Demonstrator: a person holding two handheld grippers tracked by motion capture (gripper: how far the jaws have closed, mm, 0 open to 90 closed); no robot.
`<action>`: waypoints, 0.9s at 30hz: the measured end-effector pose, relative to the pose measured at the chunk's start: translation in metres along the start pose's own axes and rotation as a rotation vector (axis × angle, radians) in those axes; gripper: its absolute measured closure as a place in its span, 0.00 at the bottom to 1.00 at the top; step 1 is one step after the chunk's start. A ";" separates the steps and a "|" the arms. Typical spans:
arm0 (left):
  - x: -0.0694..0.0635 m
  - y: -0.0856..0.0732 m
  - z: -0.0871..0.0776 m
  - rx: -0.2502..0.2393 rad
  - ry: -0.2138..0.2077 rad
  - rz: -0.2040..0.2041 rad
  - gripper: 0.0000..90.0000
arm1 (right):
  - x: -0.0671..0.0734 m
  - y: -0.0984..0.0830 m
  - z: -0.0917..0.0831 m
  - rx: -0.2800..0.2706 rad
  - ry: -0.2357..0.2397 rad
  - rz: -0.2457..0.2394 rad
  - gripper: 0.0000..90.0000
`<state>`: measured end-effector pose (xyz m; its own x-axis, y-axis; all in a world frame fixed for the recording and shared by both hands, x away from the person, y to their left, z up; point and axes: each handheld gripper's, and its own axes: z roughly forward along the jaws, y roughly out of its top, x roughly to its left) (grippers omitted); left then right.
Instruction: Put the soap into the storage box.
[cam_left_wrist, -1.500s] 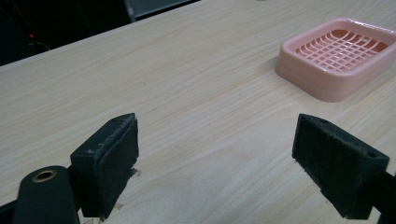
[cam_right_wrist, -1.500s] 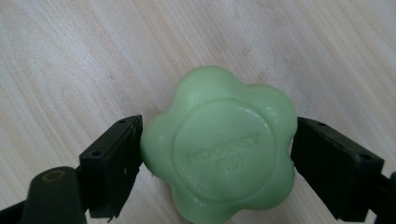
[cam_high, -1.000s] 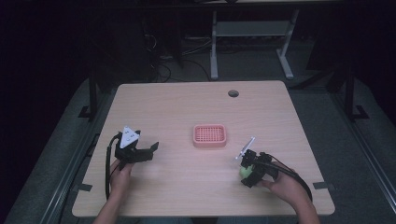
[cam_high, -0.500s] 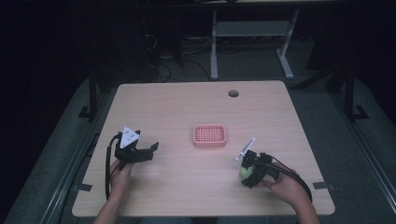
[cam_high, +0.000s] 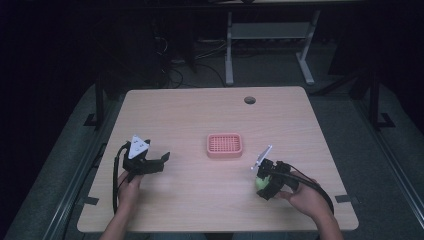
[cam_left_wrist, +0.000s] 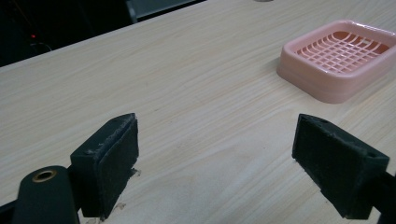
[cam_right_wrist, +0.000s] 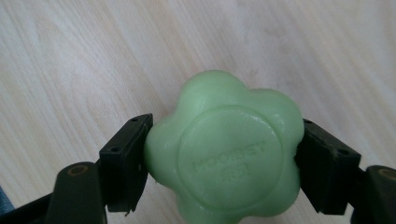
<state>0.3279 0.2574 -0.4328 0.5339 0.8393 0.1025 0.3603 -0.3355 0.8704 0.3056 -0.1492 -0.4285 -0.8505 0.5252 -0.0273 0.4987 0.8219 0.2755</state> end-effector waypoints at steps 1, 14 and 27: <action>0.000 0.000 0.000 0.000 0.000 0.000 0.16 | 0.000 0.001 -0.002 -0.003 -0.001 0.006 0.29; 0.001 0.000 0.000 -0.001 0.000 -0.005 0.16 | -0.012 0.011 -0.014 -0.065 0.013 0.018 0.29; 0.001 -0.001 0.001 -0.007 0.002 -0.014 0.16 | -0.022 0.029 -0.019 -0.071 0.010 0.003 0.29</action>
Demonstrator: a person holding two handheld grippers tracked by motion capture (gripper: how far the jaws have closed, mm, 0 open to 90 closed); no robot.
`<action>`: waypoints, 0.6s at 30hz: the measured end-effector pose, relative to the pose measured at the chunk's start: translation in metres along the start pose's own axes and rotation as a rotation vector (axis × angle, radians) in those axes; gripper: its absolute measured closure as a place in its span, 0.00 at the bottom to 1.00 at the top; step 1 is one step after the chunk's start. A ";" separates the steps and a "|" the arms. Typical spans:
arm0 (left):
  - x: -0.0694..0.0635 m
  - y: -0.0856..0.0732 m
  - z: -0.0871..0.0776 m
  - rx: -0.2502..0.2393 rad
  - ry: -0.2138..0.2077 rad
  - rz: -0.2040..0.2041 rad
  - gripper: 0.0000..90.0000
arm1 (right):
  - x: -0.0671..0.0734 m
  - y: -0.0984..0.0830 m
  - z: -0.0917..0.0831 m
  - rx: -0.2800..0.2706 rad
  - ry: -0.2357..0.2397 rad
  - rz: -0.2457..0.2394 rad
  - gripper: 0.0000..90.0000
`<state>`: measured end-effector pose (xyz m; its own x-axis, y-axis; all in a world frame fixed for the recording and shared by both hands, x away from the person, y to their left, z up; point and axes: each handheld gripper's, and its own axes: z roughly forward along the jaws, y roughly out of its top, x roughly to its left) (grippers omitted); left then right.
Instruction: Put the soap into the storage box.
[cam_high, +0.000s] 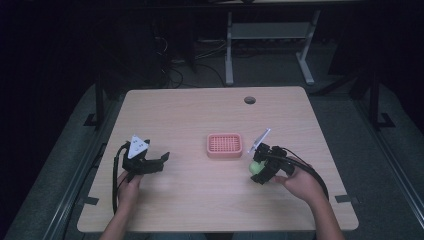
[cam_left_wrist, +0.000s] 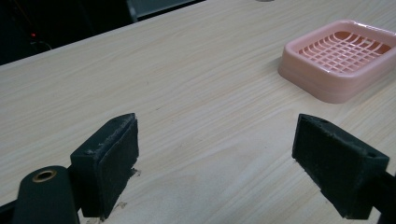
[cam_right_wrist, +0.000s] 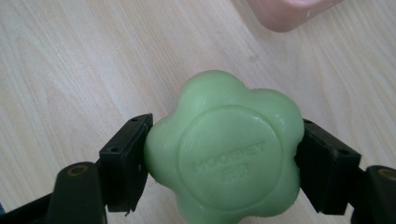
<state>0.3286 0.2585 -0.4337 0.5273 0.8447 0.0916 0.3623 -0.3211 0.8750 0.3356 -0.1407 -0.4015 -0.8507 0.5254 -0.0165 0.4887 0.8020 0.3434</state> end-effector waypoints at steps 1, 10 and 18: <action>0.000 0.000 0.000 -0.002 0.000 -0.005 0.16 | 0.000 0.001 0.000 0.002 0.000 -0.002 0.29; 0.000 0.000 0.000 0.002 -0.001 0.001 0.16 | -0.007 0.014 -0.001 -0.003 0.006 -0.007 0.29; 0.001 0.000 0.000 0.000 0.001 -0.005 0.16 | -0.011 0.030 -0.004 -0.020 0.008 -0.018 0.29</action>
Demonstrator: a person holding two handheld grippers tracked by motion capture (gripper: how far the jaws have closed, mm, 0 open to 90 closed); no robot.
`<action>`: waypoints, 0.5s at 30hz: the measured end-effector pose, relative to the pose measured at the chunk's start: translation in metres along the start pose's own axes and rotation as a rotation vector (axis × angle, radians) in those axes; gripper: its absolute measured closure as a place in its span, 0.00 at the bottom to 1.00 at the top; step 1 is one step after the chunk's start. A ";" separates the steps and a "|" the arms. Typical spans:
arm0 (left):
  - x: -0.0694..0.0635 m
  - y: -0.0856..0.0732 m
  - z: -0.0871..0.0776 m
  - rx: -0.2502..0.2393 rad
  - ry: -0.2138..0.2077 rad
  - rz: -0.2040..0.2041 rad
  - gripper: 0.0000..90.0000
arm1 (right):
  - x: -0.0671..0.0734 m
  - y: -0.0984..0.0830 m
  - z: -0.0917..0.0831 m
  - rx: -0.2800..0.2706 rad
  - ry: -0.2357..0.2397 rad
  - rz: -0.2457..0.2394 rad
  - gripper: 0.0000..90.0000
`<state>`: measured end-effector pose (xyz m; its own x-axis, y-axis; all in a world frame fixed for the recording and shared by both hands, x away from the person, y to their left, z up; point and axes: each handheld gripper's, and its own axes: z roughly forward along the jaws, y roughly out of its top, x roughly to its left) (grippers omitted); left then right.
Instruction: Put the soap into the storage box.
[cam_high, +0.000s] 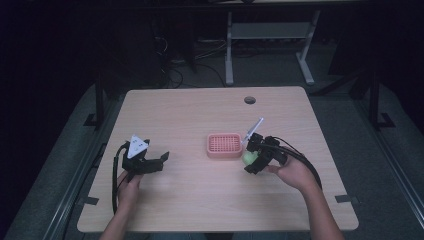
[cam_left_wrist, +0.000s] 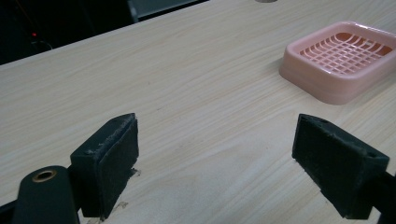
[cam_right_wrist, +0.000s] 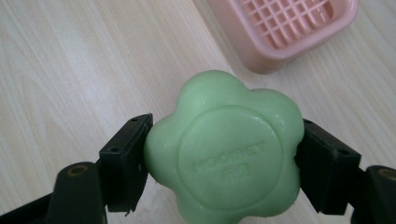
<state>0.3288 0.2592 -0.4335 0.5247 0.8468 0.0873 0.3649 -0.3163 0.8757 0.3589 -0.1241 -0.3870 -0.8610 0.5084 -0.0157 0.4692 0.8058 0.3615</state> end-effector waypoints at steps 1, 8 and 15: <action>0.000 0.000 0.000 0.000 0.000 -0.001 0.16 | 0.000 0.001 0.000 0.001 0.002 -0.002 0.29; 0.000 0.000 -0.001 0.003 0.000 0.002 0.16 | -0.003 0.011 0.002 -0.017 0.020 -0.005 0.29; 0.000 0.000 0.000 0.002 0.000 0.001 0.16 | -0.007 0.018 0.006 -0.006 0.020 -0.007 0.29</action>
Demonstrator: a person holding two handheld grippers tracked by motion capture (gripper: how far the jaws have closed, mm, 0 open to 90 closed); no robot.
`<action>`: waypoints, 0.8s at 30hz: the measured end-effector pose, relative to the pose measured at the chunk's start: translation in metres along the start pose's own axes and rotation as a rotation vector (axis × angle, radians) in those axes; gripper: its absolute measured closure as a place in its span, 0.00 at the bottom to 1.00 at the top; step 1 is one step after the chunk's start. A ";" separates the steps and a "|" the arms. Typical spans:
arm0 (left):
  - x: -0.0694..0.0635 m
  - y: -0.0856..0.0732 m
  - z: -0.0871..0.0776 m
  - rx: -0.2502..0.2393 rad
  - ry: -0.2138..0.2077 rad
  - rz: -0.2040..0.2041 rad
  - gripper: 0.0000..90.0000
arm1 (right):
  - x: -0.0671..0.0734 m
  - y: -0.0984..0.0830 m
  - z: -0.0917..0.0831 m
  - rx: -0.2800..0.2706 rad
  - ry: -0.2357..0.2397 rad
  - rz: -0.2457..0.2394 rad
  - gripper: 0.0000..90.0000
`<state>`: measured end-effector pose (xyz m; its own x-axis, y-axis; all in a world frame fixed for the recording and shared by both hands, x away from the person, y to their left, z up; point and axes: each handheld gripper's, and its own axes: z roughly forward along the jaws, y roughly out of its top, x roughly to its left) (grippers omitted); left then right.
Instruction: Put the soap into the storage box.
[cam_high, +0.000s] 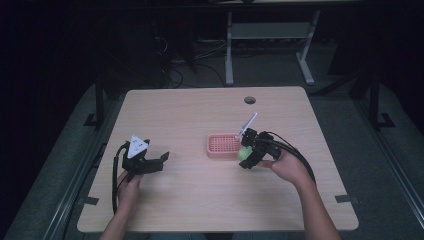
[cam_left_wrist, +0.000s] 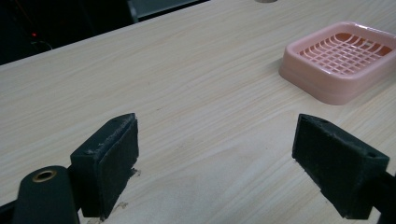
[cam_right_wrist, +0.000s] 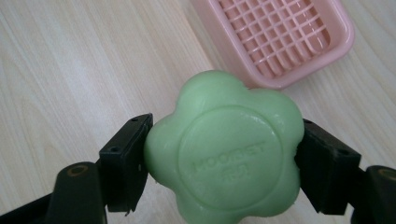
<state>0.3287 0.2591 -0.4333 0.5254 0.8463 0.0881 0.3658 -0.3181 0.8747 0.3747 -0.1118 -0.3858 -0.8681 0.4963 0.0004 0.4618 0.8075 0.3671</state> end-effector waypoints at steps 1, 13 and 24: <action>0.000 0.000 0.000 0.000 0.000 0.000 0.16 | 0.000 0.001 0.000 -0.001 0.003 0.001 0.29; 0.001 0.000 0.000 0.000 -0.001 -0.002 0.16 | -0.007 0.017 0.000 -0.001 0.009 -0.008 0.29; 0.001 0.000 -0.001 -0.004 0.000 -0.005 0.16 | -0.012 0.031 0.002 0.008 0.013 -0.014 0.29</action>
<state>0.3289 0.2601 -0.4329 0.5234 0.8480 0.0834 0.3656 -0.3119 0.8770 0.4000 -0.0919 -0.3764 -0.8769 0.4807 0.0074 0.4509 0.8170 0.3595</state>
